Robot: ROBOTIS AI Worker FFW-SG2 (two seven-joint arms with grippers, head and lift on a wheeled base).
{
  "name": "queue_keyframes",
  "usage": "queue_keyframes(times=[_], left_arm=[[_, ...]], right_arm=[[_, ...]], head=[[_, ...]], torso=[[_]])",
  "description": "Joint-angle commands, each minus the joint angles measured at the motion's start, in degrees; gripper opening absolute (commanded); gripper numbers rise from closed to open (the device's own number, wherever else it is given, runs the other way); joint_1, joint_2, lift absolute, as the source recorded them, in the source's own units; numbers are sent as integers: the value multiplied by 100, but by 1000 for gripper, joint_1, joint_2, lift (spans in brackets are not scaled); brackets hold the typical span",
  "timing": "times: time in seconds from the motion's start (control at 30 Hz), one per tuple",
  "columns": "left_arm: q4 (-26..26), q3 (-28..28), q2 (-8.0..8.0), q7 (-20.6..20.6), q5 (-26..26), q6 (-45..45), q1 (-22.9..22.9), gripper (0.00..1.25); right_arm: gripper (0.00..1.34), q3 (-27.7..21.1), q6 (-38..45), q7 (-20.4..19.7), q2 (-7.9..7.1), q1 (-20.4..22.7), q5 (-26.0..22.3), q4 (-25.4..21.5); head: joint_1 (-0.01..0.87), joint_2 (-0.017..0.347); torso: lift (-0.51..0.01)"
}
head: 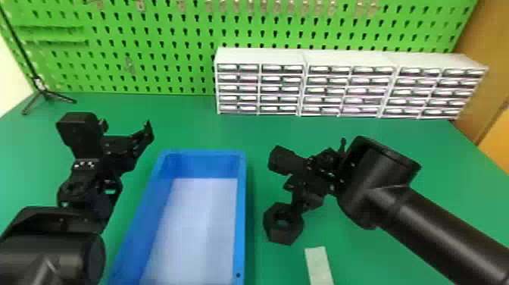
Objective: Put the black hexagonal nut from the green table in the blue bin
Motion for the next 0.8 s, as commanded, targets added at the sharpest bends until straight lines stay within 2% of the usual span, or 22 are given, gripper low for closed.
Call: queue_keyframes(times=[0.0,0.1,0.27,0.53,0.77], left_arm=[[0,0,2,0,0,0,15,953],[0,9,-7,0,0,0,15,953],[0,9,2,0,0,0,24,953],[0,18,-7,0,9,-9,41,953],[0,9,2,0,9,-9,32,953]], right_arm=[[801,47,0,1,-23,-14,-24,0],[736,55,0,1,-32,-14,-59,0],[434,55,-53,1,-58,-14,-147,-18],[333,73,-88,18,-111,13,-191,-141],[333,117,-88,80,-164,-22,-200,-176]], head=[[683,28],[683,28],[683,28],[683,28],[683,28]], torso=[[-96],[-96],[-96],[-96],[-96]])
